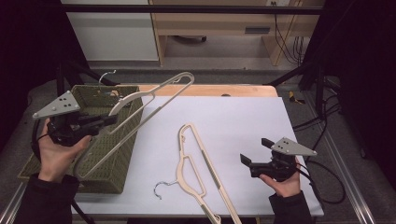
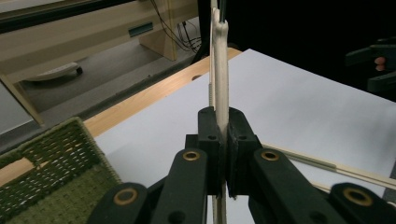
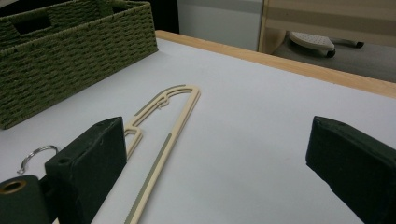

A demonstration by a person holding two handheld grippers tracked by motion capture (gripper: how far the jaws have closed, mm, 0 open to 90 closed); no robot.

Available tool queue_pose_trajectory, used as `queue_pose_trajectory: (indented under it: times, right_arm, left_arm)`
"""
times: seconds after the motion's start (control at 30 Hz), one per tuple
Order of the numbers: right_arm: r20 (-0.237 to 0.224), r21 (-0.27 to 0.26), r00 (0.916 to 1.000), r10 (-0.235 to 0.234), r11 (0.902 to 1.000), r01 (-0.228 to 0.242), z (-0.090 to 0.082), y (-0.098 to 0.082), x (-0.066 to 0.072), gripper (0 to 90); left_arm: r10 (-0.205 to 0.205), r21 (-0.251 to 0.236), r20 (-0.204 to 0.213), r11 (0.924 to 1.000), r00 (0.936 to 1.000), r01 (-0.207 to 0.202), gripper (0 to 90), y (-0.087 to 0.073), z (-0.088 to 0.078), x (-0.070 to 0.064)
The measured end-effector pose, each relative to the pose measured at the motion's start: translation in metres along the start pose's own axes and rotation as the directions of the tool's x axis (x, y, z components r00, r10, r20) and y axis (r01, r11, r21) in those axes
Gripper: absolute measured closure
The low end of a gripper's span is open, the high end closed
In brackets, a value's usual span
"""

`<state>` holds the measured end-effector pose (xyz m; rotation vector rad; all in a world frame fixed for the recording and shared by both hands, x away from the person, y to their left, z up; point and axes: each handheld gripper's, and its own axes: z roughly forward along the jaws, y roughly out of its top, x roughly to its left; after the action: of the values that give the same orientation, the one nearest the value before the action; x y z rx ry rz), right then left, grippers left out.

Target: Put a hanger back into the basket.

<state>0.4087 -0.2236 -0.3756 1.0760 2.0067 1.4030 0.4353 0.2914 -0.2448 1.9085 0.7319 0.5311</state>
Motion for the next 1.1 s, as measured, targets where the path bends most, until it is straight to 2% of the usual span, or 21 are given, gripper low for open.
queue_pose_trajectory:
  times: [0.27, 0.5, 0.63, 0.87, 1.07, 1.1]
  right_arm:
    - [-0.003, 0.005, 1.0000, -0.006, 1.0000, 0.006, 0.000, 0.000, 0.000, 5.7]
    - [-0.002, 0.005, 1.0000, 0.000, 1.0000, 0.000, 0.002, 0.000, 0.000, 5.7]
    - [-0.003, 0.009, 1.0000, 0.000, 1.0000, 0.000, 0.002, -0.001, 0.001, 5.7]
    - [-0.007, 0.015, 1.0000, -0.001, 0.9999, 0.002, 0.004, -0.001, 0.000, 5.6]
    - [-0.009, 0.017, 1.0000, 0.000, 0.9999, 0.000, 0.004, -0.001, 0.001, 5.8]
    - [-0.009, 0.017, 1.0000, 0.000, 0.9999, 0.000, 0.004, -0.002, 0.001, 5.8]
  left_arm:
    - [0.022, 0.026, -0.067, 0.9994, 0.9975, -0.021, 86.3, -0.005, -0.006, 0.032]
    - [0.015, 0.056, -0.107, 0.9984, 0.9941, -0.009, 86.3, -0.019, -0.015, 0.060]
    - [-0.002, 0.071, -0.124, 0.9974, 0.9923, 0.011, 86.3, -0.029, -0.019, 0.072]
    - [0.002, 0.089, -0.155, 0.9960, 0.9879, 0.012, 86.4, -0.042, -0.027, 0.091]
    - [-0.002, 0.099, -0.198, 0.9948, 0.9802, 0.022, 86.4, -0.056, -0.032, 0.108]
    - [-0.013, 0.098, -0.201, 0.9947, 0.9794, 0.033, 86.3, -0.060, -0.033, 0.112]
